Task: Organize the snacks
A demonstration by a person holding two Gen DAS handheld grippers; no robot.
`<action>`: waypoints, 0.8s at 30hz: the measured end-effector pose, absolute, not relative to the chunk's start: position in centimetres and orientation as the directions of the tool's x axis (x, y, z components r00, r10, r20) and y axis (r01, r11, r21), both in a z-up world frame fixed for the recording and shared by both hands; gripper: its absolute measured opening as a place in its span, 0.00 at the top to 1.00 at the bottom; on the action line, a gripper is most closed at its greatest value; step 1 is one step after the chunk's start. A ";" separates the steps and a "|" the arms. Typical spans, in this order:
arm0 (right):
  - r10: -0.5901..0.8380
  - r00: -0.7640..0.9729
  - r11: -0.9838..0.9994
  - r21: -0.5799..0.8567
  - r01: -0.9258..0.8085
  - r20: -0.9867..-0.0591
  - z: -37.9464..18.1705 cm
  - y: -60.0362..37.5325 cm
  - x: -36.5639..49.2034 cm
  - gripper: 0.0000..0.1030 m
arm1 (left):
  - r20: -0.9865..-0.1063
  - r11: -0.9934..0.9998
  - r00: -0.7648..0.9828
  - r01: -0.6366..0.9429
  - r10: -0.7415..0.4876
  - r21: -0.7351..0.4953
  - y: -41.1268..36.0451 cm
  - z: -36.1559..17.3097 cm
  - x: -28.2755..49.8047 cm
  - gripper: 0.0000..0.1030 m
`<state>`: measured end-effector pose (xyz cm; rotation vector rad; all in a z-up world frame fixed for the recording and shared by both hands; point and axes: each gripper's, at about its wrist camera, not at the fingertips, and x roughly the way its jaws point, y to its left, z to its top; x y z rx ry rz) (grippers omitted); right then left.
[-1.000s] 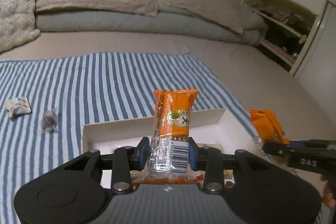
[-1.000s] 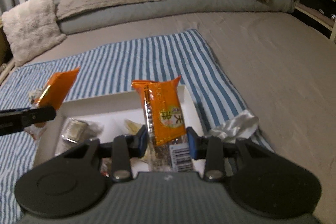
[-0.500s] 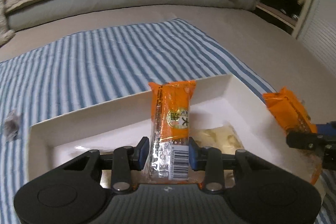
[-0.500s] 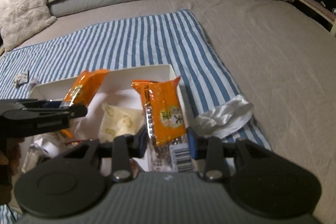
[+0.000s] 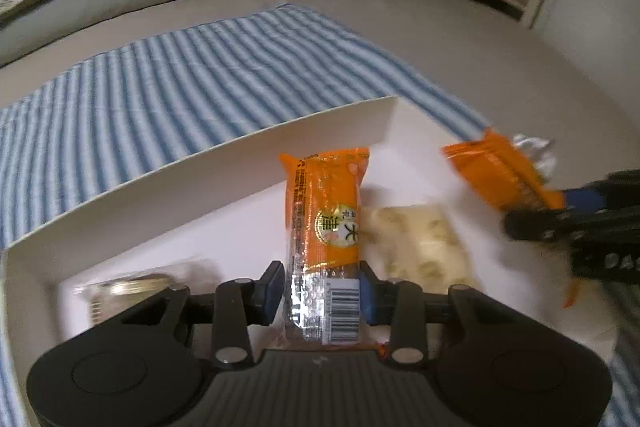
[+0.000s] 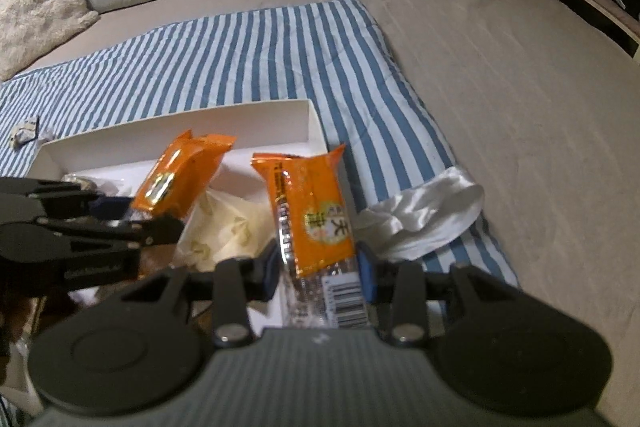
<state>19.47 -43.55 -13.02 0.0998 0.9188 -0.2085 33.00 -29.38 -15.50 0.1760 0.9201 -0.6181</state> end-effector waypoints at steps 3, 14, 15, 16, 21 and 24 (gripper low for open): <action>-0.155 0.576 0.973 -0.022 0.231 -0.803 -13.1 -43.4 20.0 0.56 | -0.800 0.826 0.452 0.556 -0.394 -0.092 -28.5 -15.9 33.5 0.60; -0.279 0.523 0.959 -0.205 0.195 -0.806 -14.5 -40.6 22.2 0.53 | -0.803 0.827 0.448 0.553 -0.393 -0.096 -28.3 -15.5 33.4 0.59; -0.294 0.519 0.955 -0.232 0.183 -0.803 -14.6 -40.2 22.3 0.53 | -0.803 0.827 0.447 0.553 -0.394 -0.098 -28.3 -15.6 33.5 0.59; -0.311 0.515 0.950 -0.261 0.169 -0.799 -14.9 -39.9 22.5 0.53 | -0.803 0.828 0.446 0.553 -0.394 -0.099 -28.3 -15.5 33.5 0.59; -0.359 0.507 0.931 -0.342 0.130 -0.784 -15.4 -38.8 22.5 0.53 | -0.803 0.828 0.446 0.551 -0.395 -0.102 -28.3 -15.5 33.5 0.59; -0.403 0.514 0.903 -0.422 0.086 -0.757 -15.7 -37.9 22.6 0.53 | -0.803 0.829 0.446 0.550 -0.396 -0.103 -28.2 -15.4 33.4 0.59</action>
